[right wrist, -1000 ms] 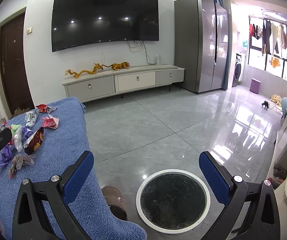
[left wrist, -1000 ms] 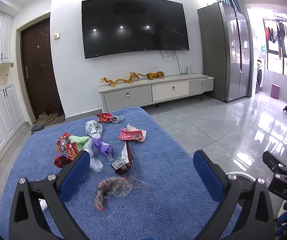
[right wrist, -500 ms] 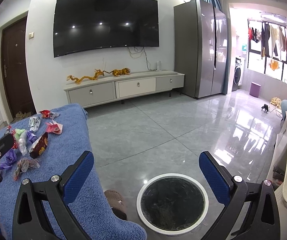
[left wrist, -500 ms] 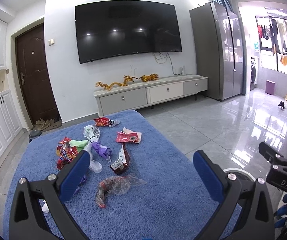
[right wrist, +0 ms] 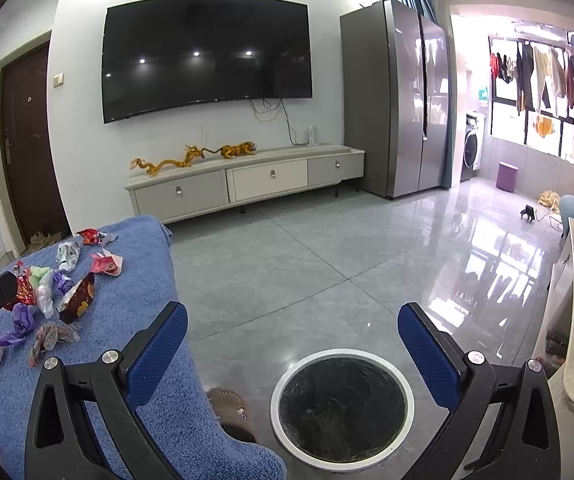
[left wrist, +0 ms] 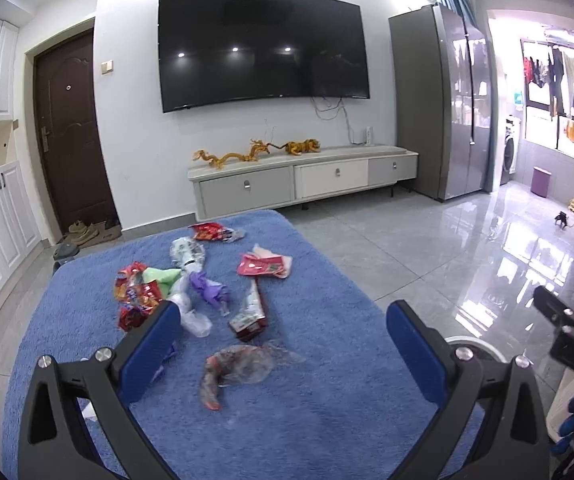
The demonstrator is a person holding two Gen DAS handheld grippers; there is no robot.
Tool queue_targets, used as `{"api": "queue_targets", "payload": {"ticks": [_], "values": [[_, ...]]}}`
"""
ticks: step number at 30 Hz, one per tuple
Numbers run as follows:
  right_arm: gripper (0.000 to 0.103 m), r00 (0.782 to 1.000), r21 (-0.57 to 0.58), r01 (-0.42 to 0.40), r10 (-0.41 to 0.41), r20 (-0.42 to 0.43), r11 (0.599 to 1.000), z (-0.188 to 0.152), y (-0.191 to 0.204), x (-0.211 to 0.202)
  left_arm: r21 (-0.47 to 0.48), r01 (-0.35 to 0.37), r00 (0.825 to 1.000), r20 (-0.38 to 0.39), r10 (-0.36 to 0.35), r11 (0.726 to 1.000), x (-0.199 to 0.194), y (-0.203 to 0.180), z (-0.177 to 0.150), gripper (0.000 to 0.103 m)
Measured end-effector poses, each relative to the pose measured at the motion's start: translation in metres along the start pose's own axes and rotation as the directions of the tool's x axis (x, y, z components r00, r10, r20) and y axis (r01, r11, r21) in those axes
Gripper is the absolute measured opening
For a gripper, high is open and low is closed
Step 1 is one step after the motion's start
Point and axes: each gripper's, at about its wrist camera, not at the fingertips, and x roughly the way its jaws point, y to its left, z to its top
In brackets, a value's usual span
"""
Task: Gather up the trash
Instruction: 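Grasp the white tissue with the left tool while the right tool grasps the clear plastic wrapper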
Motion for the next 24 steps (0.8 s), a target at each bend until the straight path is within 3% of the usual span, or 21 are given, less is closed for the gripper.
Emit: {"api": "queue_targets", "payload": {"ticks": [3, 9, 13, 15, 17, 20, 24], "values": [[0.103, 1.000, 0.006, -0.016, 0.017, -0.018, 1.000, 0.000, -0.001, 0.005, -0.001, -0.016, 1.000, -0.021, 0.016, 1.000, 0.008, 0.016, -0.006, 0.103], [0.102, 0.990, -0.037, -0.117, 0.113, -0.087, 0.992, 0.002, 0.022, 0.024, -0.019, -0.130, 0.986, -0.108, 0.127, 0.991, 0.026, 0.085, -0.037, 0.103], [0.093, 0.962, -0.079, -0.241, 0.227, -0.149, 0.967, 0.003, 0.056, 0.038, -0.036, -0.179, 0.969, -0.179, 0.170, 0.983, 0.034, 0.137, -0.060, 0.103], [0.089, 0.940, -0.095, -0.307, 0.286, -0.184, 0.947, 0.000, 0.082, 0.046, -0.045, -0.193, 0.963, -0.201, 0.180, 0.980, 0.038, 0.154, -0.067, 0.103], [0.087, 0.903, -0.097, -0.395, 0.367, -0.226, 0.913, 0.000, 0.109, 0.054, -0.073, -0.180, 0.960, -0.230, 0.159, 0.981, 0.042, 0.170, -0.073, 0.101], [0.086, 0.842, -0.104, -0.499, 0.454, -0.290, 0.860, -0.004, 0.153, 0.067, -0.109, -0.151, 0.958, -0.262, 0.118, 0.983, 0.050, 0.184, -0.080, 0.094], [0.084, 0.779, -0.159, -0.590, 0.506, -0.370, 0.792, -0.016, 0.208, 0.082, -0.152, -0.114, 0.949, -0.308, 0.063, 0.982, 0.062, 0.197, -0.091, 0.080]]}}
